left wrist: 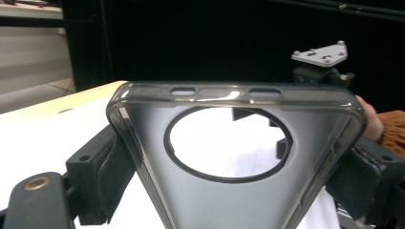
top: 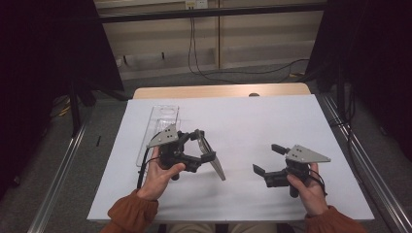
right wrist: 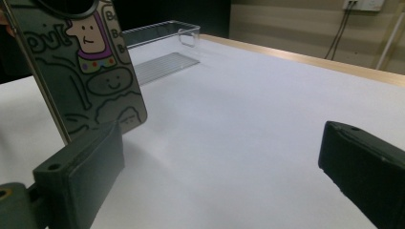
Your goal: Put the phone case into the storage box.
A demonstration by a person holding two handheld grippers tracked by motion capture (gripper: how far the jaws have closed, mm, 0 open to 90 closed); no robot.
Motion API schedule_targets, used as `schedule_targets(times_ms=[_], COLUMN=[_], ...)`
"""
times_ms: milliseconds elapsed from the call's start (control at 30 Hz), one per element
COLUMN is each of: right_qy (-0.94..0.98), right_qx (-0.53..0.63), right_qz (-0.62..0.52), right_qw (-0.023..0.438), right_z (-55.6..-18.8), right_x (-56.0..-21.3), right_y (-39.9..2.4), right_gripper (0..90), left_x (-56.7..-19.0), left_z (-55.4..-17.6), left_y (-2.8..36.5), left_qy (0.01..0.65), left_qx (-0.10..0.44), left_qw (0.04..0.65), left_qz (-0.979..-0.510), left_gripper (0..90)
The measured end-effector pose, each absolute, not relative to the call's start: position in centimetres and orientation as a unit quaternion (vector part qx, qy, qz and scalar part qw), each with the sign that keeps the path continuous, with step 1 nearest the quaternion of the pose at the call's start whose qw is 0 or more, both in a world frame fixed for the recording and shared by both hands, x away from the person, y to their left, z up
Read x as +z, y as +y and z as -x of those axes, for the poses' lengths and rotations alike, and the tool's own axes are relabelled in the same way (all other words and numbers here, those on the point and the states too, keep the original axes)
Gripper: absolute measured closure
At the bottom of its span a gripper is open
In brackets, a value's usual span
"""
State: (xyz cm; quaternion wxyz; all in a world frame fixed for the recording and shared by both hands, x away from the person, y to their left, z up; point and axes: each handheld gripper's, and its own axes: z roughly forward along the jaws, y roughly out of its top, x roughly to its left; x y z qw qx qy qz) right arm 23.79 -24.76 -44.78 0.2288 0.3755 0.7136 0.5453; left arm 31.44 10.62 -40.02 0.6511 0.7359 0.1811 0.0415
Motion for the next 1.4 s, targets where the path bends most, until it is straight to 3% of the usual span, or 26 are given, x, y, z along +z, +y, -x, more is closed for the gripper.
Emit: schedule_targets(times_ms=[567,1400], right_qy=[0.674,0.659], right_qx=[0.524,0.510], right_qz=[-0.425,-0.443], right_qw=[0.300,0.330], right_z=[-21.1,-19.8], right_x=[-45.2,-46.0], right_y=[-28.4,-30.3], right_gripper=[0.8,0.8], left_x=[-38.7,-36.1], left_z=[-32.0,-33.5], left_y=[12.9,17.5], left_qy=[0.220,0.302], left_qx=[0.076,0.148], left_qw=[0.646,0.619], left_qz=[-0.727,-0.710], left_gripper=[12.2,12.2])
